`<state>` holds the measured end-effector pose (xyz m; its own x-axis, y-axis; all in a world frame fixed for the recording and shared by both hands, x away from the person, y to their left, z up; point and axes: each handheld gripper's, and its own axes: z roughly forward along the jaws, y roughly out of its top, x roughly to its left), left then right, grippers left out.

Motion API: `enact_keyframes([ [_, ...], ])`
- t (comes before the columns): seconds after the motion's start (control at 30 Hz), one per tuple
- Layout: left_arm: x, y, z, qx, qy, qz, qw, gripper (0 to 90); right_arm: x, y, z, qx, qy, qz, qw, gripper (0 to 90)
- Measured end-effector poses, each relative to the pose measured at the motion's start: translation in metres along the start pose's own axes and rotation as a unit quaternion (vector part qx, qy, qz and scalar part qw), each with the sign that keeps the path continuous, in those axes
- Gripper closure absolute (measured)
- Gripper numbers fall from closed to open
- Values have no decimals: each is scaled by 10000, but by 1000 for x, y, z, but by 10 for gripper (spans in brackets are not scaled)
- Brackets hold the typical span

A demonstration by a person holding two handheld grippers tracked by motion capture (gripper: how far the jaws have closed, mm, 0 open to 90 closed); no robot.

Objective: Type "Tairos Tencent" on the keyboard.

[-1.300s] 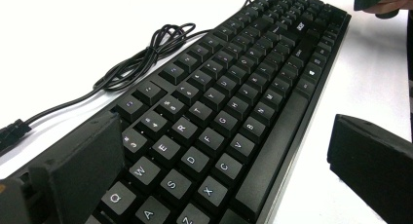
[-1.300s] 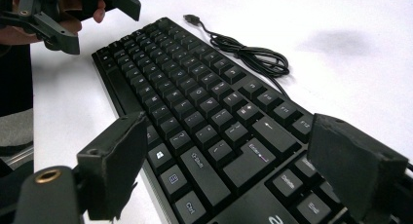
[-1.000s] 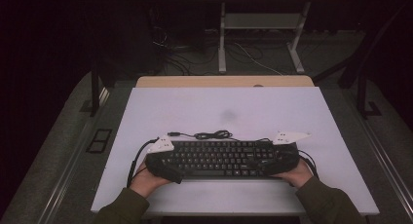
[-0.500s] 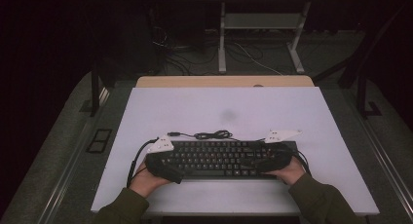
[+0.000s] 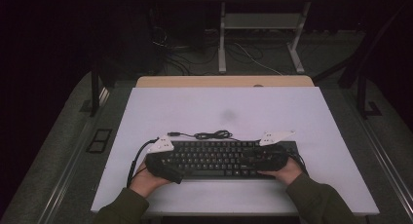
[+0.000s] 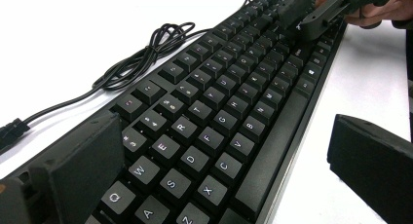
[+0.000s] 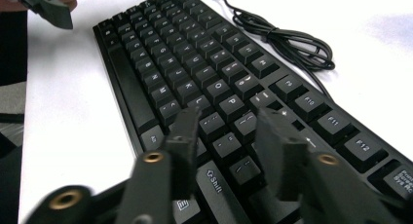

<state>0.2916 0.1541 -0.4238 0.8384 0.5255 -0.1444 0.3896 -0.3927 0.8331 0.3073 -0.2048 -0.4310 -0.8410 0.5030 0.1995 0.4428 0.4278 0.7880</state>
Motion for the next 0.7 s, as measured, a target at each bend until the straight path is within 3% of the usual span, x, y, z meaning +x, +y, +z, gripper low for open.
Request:
enact_keyframes([
  [0.33,0,-1,1,32,-13,-11,10000,0,3,-2,3,255,81,-225,9994,877],
  [0.7,1,0,1,35,2,2,10000,0,6,-4,7,517,131,-375,9979,891],
])
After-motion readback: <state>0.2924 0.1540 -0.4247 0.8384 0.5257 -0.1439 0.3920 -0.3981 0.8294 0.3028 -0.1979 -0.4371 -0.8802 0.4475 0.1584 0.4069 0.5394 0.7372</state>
